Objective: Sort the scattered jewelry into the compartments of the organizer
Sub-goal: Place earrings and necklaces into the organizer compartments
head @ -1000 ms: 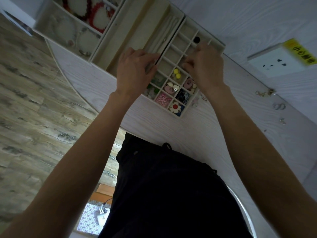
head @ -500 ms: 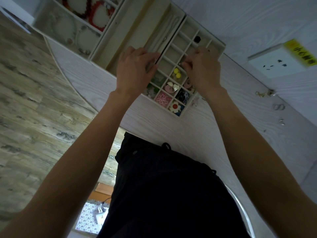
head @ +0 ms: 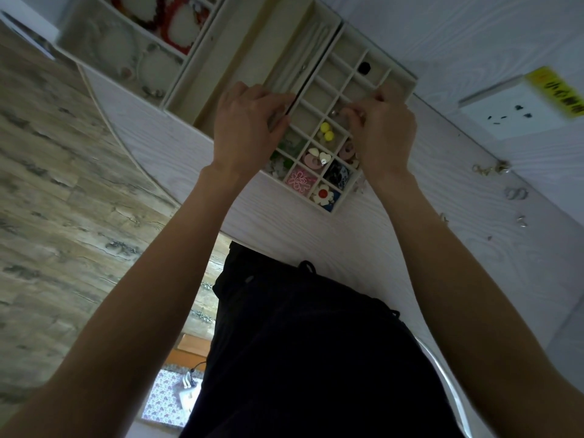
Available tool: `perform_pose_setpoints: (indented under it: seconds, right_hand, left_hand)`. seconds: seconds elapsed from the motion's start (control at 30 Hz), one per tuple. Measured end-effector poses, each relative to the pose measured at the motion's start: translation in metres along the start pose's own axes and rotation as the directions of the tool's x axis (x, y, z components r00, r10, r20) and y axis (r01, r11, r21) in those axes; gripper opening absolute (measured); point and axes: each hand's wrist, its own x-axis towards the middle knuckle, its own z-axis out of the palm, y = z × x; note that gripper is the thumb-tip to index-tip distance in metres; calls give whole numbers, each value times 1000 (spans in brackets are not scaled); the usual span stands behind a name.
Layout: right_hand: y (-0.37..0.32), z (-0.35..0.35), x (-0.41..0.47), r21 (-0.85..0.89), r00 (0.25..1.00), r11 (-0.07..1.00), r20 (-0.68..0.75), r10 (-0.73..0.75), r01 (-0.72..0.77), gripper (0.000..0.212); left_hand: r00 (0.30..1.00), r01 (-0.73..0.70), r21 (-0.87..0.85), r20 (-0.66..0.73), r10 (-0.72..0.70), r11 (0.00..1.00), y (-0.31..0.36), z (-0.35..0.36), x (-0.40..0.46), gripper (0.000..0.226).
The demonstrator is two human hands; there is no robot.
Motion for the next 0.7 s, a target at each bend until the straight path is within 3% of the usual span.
perform_pose_setpoints:
  seconds: [0.1,0.17,0.37,0.53,0.7]
  right_hand:
    - [3,-2,-4,97,997,995,-73,-8,15,17]
    - [1,-2,-4,134,998,990,-42,-40,45,16]
    - [1,1,9,58,986,989,87,-140,135,20]
    - [6,2,14,2,961,965,94,-260,261,16]
    - [15,1,12,53,944,944,46,-327,325,13]
  left_hand:
    - [1000,3,0,-1,-3,1000,-1,1,0,34]
    - [1000,5,-2,7,-5,1000,-1,1,0,34]
    - [1000,2,-7,7,-2,1000,-1,1,1,37]
    - [1000,-1,9,5,1,1000,-1,1,0,33]
    - [1000,-1,-3,3,1,1000,-1,1,1,33]
